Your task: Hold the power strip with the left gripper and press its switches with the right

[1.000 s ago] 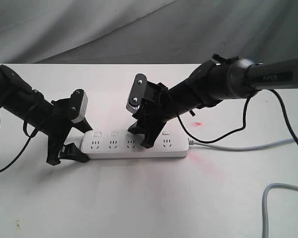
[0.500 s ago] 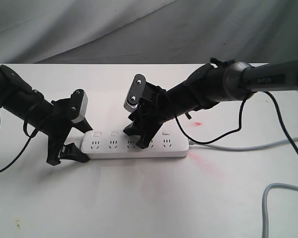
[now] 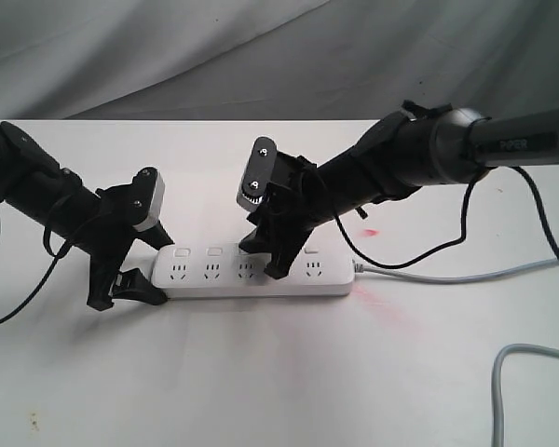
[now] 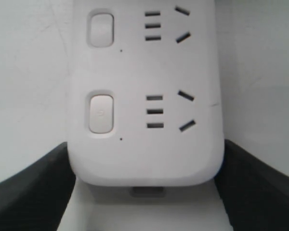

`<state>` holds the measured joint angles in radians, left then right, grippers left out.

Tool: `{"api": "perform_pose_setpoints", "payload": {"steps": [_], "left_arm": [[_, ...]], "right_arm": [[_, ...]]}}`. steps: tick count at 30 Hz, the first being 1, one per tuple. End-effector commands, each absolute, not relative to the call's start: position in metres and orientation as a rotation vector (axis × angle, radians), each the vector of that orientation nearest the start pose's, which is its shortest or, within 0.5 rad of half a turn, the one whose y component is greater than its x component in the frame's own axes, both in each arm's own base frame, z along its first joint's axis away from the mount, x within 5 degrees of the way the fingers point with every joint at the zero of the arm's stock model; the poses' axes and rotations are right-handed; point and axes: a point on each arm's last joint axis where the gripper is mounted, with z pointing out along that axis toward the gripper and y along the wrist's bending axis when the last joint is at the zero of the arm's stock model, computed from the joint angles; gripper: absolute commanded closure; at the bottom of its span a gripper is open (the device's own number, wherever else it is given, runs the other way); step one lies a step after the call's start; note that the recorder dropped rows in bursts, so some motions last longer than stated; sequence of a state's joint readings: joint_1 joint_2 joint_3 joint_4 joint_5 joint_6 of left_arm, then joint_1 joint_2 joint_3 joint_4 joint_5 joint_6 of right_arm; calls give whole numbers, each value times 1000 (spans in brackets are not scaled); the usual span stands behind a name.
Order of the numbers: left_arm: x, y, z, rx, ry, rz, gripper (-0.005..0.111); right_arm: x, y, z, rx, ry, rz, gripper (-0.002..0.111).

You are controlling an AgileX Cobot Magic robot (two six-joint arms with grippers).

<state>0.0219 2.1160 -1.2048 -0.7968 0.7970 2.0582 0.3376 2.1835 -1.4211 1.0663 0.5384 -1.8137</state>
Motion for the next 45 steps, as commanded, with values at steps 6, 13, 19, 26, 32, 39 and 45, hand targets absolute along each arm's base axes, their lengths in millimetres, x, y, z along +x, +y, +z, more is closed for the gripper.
{"api": "perform_pose_setpoints", "payload": {"steps": [6, 13, 19, 26, 32, 39, 45], "left_arm": [[378, -34, 95, 1816, 1978, -362, 60], [378, -34, 95, 1816, 1978, -362, 60], [378, -34, 95, 1817, 1976, -362, 60], [378, -34, 95, 1817, 1976, -362, 60], [378, -34, 95, 1815, 1979, -363, 60], [378, -34, 95, 1815, 1979, -363, 60], [378, -34, 95, 1817, 1977, -362, 60]], "right_arm": [[406, 164, 146, -1456, 1937, 361, 65], [406, 157, 141, -1453, 1948, 302, 65], [407, 156, 141, -1445, 1949, 285, 65], [408, 156, 121, -1458, 1988, 307, 65], [408, 156, 118, -1460, 1995, 311, 65], [407, 156, 111, -1479, 2002, 311, 65], [405, 152, 88, -1588, 2016, 287, 65]]}}
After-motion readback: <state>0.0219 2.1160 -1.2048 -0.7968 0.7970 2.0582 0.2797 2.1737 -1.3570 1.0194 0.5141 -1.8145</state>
